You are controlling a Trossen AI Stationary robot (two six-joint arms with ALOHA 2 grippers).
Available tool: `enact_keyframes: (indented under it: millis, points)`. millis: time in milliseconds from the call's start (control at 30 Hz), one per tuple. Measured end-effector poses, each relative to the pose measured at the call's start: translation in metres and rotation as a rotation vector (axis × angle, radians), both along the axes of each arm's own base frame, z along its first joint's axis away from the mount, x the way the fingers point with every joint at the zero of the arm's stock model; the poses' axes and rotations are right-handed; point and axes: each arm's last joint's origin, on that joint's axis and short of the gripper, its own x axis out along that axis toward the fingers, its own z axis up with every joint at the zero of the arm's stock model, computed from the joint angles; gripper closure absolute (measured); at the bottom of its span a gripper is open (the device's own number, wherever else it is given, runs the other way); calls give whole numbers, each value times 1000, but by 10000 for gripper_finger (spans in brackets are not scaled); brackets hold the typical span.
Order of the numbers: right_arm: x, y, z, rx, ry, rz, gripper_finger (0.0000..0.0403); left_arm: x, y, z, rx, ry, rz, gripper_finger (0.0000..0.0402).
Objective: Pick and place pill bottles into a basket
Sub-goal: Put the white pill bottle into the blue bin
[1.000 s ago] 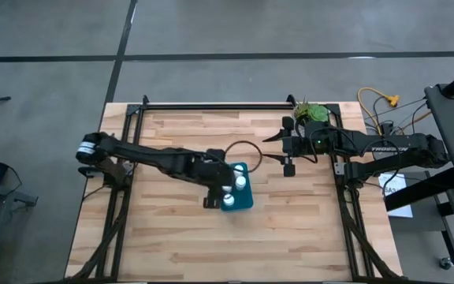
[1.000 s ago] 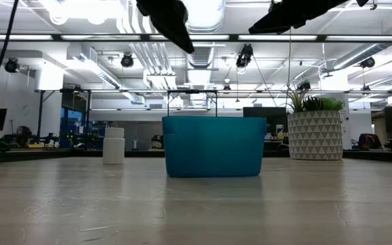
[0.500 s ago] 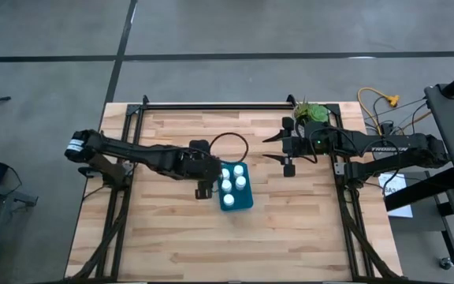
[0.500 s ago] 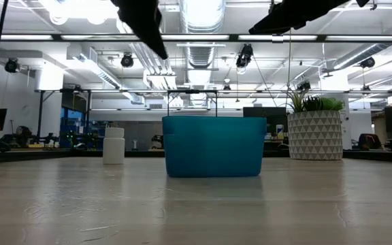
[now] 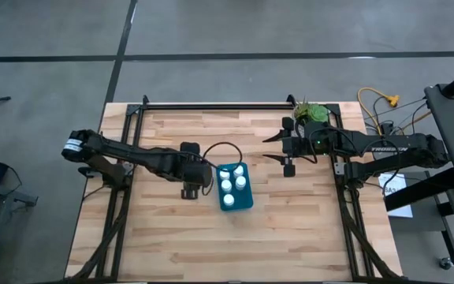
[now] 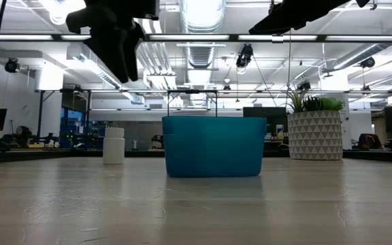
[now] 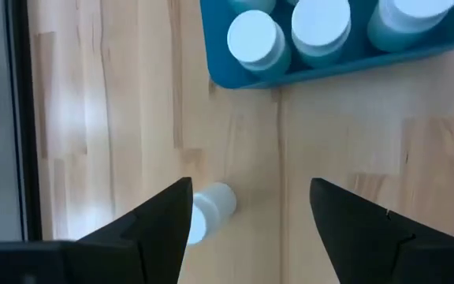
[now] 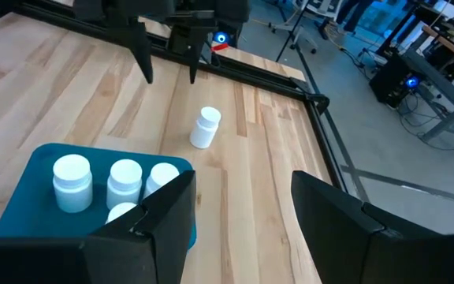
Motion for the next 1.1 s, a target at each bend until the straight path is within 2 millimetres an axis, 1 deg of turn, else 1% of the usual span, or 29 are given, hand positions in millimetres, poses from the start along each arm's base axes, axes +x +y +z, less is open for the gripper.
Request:
enact_keyframes:
  millis: [233,333,467,633,833,1100]
  points:
    - [0,0,0,3,-1,-3,200,-18,5,4,9,-9,-33,163]
    - [0,0,-1,4,3,-3,200,-25,12,6,5,-74,-44,163]
    - [2,0,-2,5,5,-3,200,-34,24,5,-61,-121,-72,163]
    - [2,0,-2,2,2,-2,200,-45,45,-1,-128,-111,-28,163]
    - [2,0,-2,0,-5,-1,200,-48,65,-12,-166,-81,7,163]
    - [2,0,-2,-1,-5,0,200,-48,84,-27,-214,-61,23,163]
